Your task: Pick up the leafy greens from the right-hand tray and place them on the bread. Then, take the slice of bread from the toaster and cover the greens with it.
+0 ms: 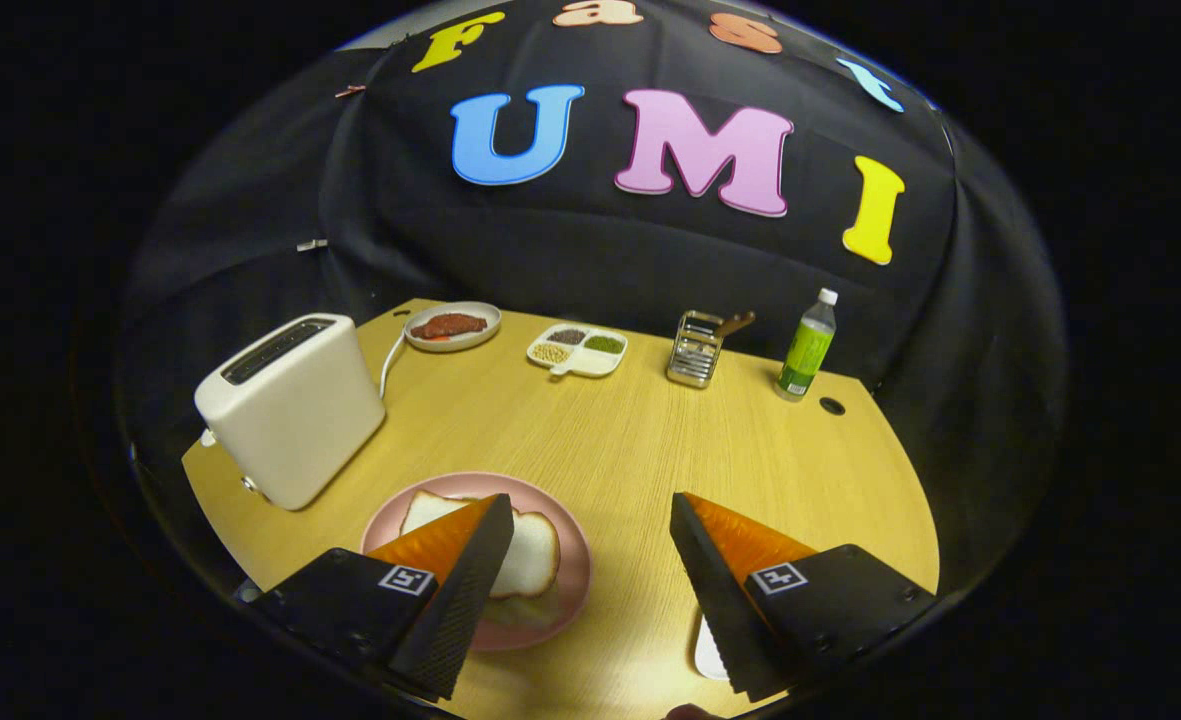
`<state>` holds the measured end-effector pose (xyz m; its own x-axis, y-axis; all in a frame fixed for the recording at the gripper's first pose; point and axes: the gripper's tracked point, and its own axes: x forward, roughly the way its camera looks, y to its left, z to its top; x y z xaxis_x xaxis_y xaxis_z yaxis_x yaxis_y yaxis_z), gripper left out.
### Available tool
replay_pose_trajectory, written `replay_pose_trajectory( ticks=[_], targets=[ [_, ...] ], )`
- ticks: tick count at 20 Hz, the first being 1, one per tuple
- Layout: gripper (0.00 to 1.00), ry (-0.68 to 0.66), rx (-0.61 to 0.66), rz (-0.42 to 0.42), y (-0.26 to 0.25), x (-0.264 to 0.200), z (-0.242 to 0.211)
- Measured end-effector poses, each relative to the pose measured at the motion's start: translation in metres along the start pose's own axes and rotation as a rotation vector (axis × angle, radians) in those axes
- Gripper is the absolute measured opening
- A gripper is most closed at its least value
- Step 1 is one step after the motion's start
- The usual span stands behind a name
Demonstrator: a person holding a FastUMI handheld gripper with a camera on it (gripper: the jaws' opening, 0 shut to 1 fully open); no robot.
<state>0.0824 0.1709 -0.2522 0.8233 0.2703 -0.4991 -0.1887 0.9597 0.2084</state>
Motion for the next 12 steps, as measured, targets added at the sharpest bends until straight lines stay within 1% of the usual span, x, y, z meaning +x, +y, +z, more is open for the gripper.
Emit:
replay_pose_trajectory(
  ticks=[2,5,8,12],
  targets=[
    [0.98,-0.074,-0.019,-0.02,-0.008,-0.024,0.034],
    [0.98,-0.178,-0.027,-0.022,-0.012,-0.064,0.082],
    [0.98,-0.256,-0.059,-0.016,-0.014,-0.098,0.118],
    [0.98,-0.341,-0.101,-0.033,-0.019,-0.142,0.154]
  ],
)
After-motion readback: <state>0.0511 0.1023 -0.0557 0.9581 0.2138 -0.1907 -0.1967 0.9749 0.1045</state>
